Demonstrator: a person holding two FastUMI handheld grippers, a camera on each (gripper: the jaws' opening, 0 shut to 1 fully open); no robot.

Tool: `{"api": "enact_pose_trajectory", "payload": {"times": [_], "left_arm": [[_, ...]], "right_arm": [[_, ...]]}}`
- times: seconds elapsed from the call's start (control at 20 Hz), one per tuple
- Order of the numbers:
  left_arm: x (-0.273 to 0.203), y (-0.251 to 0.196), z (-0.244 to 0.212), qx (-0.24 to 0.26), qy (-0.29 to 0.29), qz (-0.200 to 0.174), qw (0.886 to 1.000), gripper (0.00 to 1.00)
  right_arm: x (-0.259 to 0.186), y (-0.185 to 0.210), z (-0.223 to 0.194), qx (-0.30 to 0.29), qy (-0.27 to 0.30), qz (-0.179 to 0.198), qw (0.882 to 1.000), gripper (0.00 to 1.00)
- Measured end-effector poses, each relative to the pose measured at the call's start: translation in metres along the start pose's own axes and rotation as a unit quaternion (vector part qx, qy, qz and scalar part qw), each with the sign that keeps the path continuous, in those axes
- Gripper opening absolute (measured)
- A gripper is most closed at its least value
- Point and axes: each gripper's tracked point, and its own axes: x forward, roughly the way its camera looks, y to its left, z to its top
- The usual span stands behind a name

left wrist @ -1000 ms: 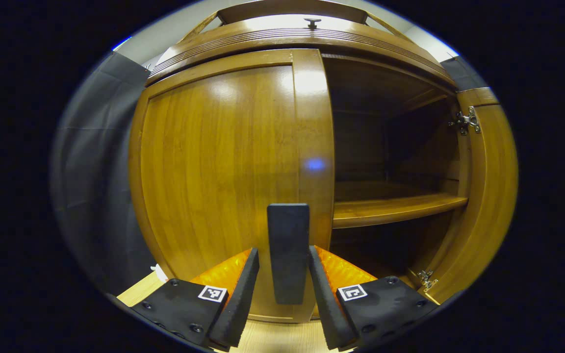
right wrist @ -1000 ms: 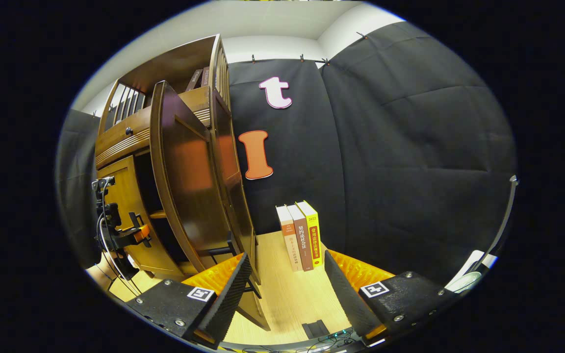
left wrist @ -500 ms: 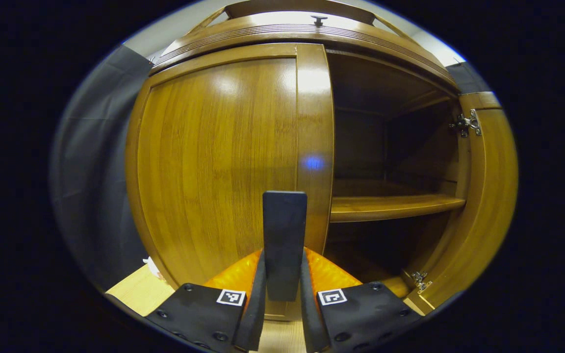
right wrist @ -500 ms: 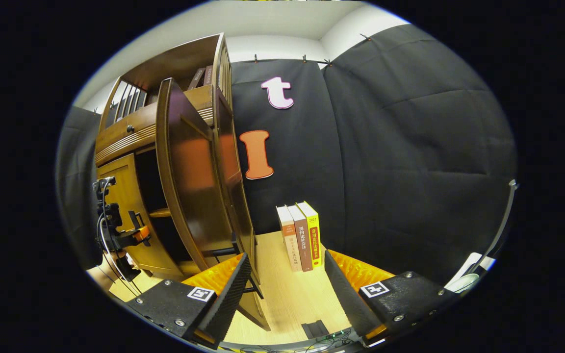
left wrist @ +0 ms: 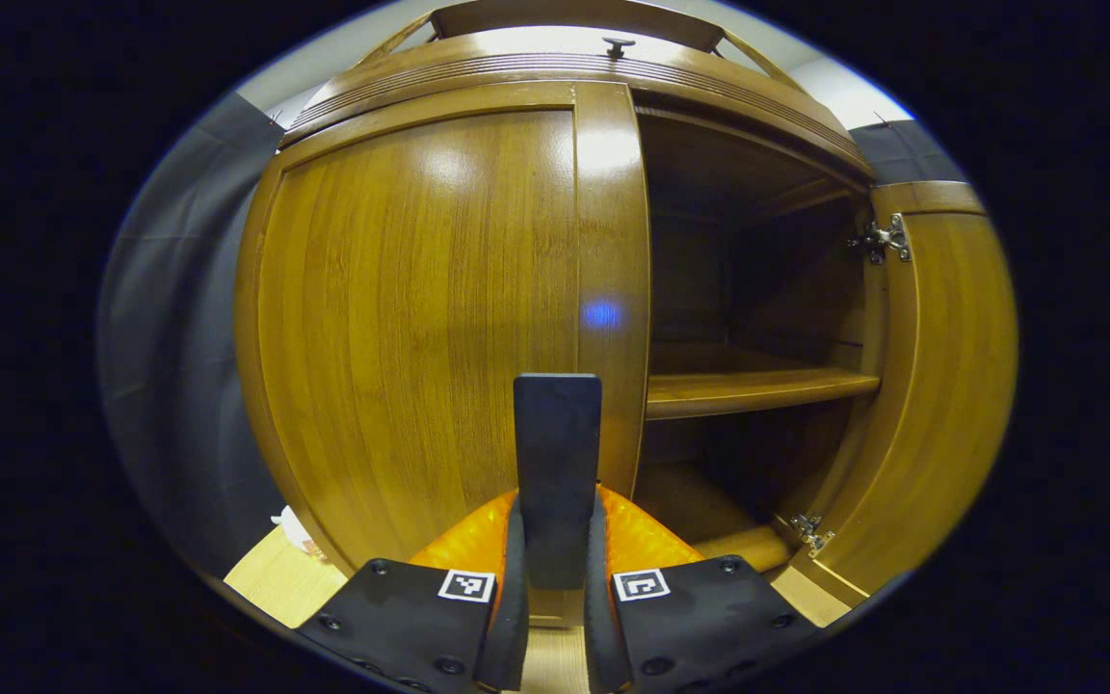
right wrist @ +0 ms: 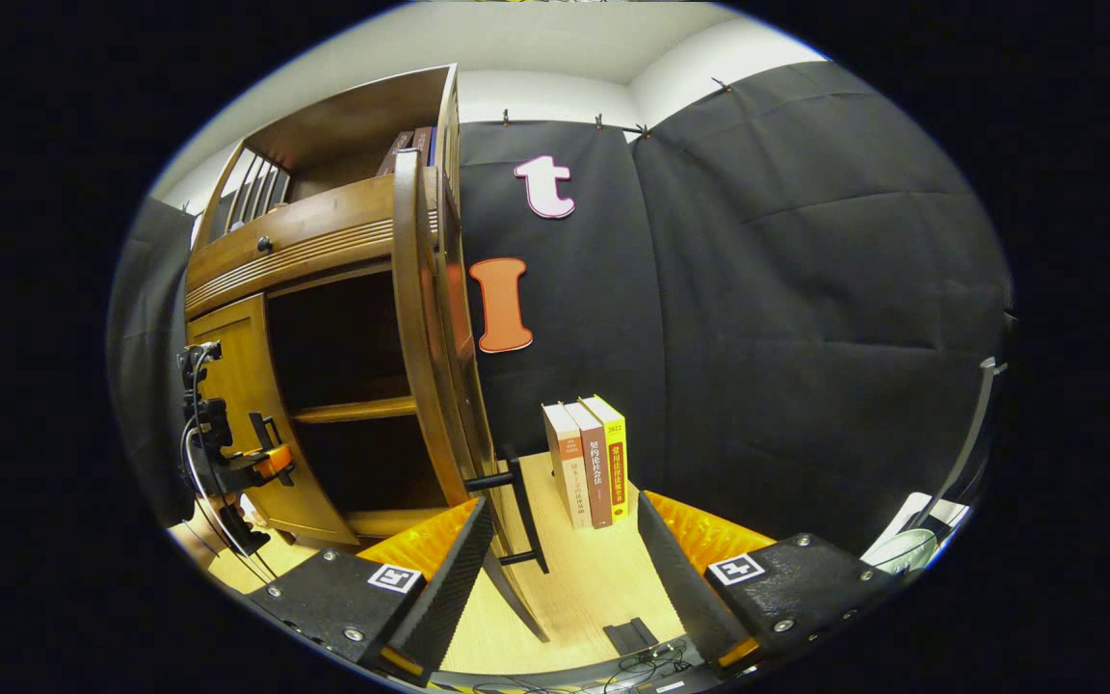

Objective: Open the right door of the double-door shoe cabinet with the right hand, and open the left door with the left hand.

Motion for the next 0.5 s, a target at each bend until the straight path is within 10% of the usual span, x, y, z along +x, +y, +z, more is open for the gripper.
{"api": "enact_pose_trajectory", "payload": {"times": [0.5], "left_arm": [[-0.066,0.016,-0.004,-0.002,-0.003,-0.063,0.998,0.31]], "right_arm": [[-0.042,0.04,0.013,-0.012,-0.033,-0.024,0.999,0.92]]}}
